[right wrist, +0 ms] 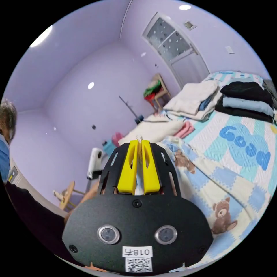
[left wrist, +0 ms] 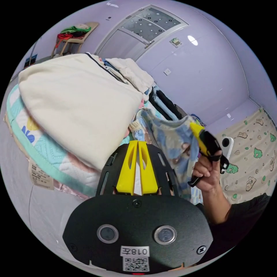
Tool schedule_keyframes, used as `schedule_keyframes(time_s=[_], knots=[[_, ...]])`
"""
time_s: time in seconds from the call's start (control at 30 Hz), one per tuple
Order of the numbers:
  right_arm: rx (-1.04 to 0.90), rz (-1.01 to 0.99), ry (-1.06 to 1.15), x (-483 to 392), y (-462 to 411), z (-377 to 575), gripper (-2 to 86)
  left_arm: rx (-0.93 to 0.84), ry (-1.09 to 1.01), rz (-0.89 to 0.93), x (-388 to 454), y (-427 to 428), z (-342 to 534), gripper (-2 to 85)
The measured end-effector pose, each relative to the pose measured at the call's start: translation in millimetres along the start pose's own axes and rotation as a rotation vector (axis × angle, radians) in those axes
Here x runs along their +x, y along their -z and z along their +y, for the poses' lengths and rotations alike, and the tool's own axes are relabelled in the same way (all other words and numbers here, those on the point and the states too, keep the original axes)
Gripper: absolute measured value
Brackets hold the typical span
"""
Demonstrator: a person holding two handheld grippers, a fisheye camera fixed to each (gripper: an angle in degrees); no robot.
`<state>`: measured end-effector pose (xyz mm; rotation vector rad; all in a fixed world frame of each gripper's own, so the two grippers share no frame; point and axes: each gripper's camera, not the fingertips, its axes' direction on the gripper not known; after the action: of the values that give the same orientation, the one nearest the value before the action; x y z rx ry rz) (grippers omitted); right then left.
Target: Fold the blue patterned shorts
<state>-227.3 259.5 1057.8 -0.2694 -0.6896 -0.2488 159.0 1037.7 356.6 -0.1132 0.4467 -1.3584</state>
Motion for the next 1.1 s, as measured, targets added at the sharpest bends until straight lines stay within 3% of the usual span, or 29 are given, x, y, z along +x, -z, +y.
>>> schedule_keyframes(time_s=[0.13,0.23,0.33,0.63,0.8,0.9,1.1], knots=[[0.086,-0.041,-0.095,8.6,-17.0,7.4,1.6,0.038,0.022,-0.029,2.6,15.7,15.6,-1.0],[-0.005,0.07,-0.122,18.6,-52.5,15.5,2.2,0.051,0.056,-0.027,1.2,19.1,22.2,-1.0],[-0.128,-0.001,-0.187,29.8,-75.4,25.0,3.8,0.085,0.077,-0.05,3.5,30.8,28.6,-1.0],[-0.335,-0.13,-0.034,-8.4,-78.1,11.4,14.0,0.224,0.15,-0.016,0.1,57.0,46.6,-1.0],[-0.241,-0.224,0.048,-26.8,-22.5,-6.3,13.6,0.159,0.066,0.01,27.6,57.2,34.0,-0.8],[-0.235,-0.116,0.1,-24.7,32.1,-2.0,13.3,0.071,-0.002,-0.006,47.6,46.4,16.0,-0.4],[-0.487,0.364,0.27,-42.2,117.0,54.0,13.5,-0.082,-0.057,-0.069,70.9,20.0,-29.1,5.3]])
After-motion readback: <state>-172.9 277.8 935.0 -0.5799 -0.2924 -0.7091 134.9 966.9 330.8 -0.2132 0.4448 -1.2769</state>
